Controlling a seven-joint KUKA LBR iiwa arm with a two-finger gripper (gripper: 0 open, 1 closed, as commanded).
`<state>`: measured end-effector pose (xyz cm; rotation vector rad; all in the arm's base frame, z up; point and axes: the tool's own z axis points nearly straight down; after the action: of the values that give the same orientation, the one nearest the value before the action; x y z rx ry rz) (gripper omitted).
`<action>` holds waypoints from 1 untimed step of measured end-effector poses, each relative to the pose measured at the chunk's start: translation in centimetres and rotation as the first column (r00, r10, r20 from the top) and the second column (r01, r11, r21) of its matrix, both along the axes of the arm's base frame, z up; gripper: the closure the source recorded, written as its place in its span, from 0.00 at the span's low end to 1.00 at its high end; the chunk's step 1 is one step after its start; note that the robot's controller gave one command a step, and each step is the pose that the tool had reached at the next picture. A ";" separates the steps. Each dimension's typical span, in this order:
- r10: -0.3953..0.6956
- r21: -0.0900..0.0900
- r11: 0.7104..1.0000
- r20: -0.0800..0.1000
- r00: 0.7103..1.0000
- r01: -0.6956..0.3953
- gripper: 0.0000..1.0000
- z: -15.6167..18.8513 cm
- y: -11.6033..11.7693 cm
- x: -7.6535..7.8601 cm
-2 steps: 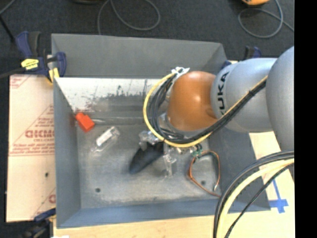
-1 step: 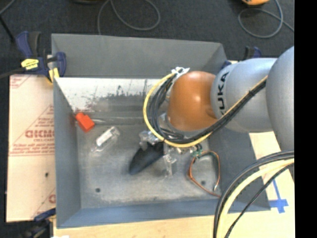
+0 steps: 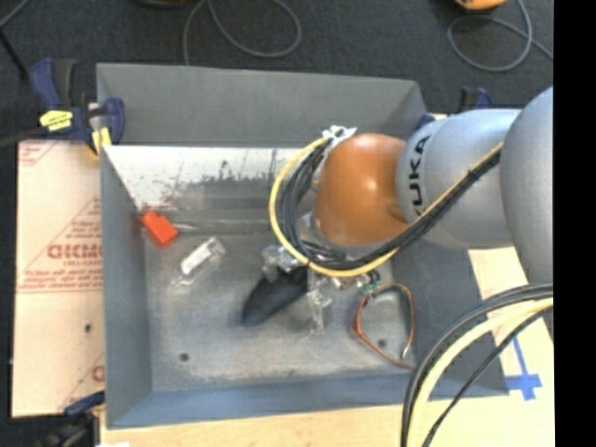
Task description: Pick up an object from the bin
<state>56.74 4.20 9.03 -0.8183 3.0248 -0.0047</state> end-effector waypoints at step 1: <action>0.270 -0.002 0.963 0.006 0.963 -0.270 1.00 -1.9 2.3 0.7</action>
Offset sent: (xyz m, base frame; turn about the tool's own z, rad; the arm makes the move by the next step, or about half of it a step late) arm 0.0000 0.0000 0.0000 0.0000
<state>57.39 6.49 7.09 -1.2202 2.8794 -0.0067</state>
